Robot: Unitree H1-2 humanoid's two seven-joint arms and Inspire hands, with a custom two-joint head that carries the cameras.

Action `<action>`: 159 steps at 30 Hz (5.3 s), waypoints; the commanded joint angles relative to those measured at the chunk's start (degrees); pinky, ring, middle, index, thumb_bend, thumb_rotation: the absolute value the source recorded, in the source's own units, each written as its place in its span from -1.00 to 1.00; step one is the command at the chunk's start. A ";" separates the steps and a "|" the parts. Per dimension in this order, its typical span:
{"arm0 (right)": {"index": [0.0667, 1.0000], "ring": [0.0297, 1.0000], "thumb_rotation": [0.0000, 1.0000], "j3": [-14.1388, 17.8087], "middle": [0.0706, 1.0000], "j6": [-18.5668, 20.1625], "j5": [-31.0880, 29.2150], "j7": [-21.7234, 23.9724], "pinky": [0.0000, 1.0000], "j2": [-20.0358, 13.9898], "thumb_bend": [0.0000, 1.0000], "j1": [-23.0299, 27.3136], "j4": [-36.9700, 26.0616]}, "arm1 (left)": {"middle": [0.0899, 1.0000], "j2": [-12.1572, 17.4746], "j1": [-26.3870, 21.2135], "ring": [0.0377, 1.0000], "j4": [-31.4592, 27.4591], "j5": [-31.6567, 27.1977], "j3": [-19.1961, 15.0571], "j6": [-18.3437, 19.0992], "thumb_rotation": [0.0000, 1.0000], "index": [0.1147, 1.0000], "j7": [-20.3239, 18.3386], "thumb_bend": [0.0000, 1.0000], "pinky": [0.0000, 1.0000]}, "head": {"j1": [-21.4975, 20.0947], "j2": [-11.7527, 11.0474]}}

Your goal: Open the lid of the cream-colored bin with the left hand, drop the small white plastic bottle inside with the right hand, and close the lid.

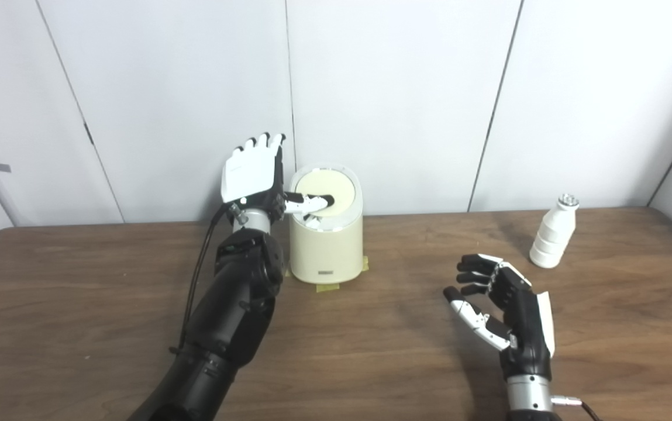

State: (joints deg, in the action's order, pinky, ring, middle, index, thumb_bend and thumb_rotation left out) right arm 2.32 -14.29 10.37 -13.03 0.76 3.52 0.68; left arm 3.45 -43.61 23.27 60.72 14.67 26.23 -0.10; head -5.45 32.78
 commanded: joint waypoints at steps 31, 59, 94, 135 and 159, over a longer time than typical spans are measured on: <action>0.15 0.16 -0.76 -0.77 0.19 -1.64 1.64 -0.61 0.00 0.55 -0.31 -0.17 2.10 | 0.94 -3.20 1.45 1.00 -5.70 -18.01 -11.82 0.53 1.00 0.90 -1.49 0.53 1.00 | 0.02 -0.37; 0.15 0.15 -0.85 -0.36 0.18 -3.89 0.11 -0.22 0.00 -0.70 -0.34 0.97 4.75 | 0.72 -0.80 21.52 0.79 -29.02 -57.94 -20.73 -20.59 0.98 0.70 -0.01 -0.60 0.79 | 1.05 -1.06; 0.16 0.15 -0.84 0.13 0.18 -1.09 -0.59 0.56 0.00 -1.34 -0.34 -0.50 1.27 | 0.61 -4.23 39.70 0.66 -26.72 -60.44 -19.87 -38.15 0.73 0.54 4.41 -0.59 0.60 | 0.70 -0.47; 0.40 0.35 -0.27 12.15 0.41 17.25 4.88 1.30 -0.03 -19.78 0.78 25.54 -13.80 | 0.62 -2.44 39.33 0.67 -24.52 -60.97 -19.91 -38.91 0.71 0.54 3.74 -0.60 0.61 | -1.27 -0.88; 0.52 0.48 -0.60 11.47 0.52 16.43 5.06 -0.21 0.26 -23.00 0.64 24.84 9.58 | 0.62 -0.64 39.39 0.68 -23.81 -60.16 -19.40 -38.94 0.75 0.53 3.09 -0.64 0.62 | -1.44 -0.84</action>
State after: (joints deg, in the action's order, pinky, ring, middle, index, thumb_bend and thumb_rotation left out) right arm 13.70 4.75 15.83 -13.11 -20.08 26.06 11.52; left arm 2.29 -3.68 -0.75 -0.02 -5.02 -10.64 3.36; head -6.85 31.90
